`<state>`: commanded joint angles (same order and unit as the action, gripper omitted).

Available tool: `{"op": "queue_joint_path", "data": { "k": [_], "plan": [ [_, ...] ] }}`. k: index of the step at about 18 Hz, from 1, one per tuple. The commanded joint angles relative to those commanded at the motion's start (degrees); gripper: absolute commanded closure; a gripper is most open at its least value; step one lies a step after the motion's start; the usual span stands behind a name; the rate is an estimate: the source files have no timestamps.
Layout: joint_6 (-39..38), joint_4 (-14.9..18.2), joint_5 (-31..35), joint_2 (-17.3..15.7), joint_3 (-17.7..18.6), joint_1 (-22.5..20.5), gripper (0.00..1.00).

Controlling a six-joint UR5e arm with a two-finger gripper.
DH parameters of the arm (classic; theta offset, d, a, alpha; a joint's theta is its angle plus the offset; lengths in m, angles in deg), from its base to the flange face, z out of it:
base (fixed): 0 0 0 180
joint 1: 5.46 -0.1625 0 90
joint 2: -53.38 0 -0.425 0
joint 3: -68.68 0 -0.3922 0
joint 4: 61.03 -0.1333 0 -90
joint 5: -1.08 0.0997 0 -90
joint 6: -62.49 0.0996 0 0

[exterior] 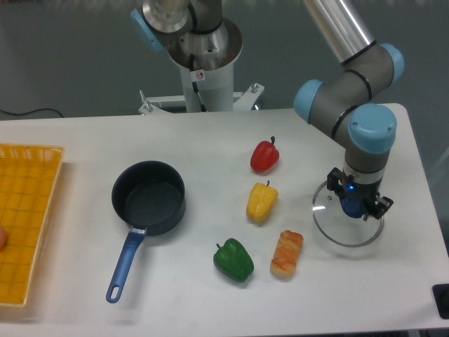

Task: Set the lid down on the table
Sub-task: 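Move the held glass lid further along the table and lower it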

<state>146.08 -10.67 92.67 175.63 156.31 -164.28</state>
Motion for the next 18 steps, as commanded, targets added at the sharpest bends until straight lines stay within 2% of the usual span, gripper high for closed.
{"op": "queue_joint_path", "data": {
  "k": [3,10,16,18],
  "plan": [
    [0.2,-0.3,-1.0,0.7,-1.2,0.0,0.37],
    [1.5,-6.1,-1.1,1.8,-1.6,-0.1,0.37],
    [1.8,-11.8,-1.2,4.0,-1.6,-0.1,0.37],
    [1.8,-12.2,-1.2,4.5,-1.8,-0.1,0.37]
  ]
}}
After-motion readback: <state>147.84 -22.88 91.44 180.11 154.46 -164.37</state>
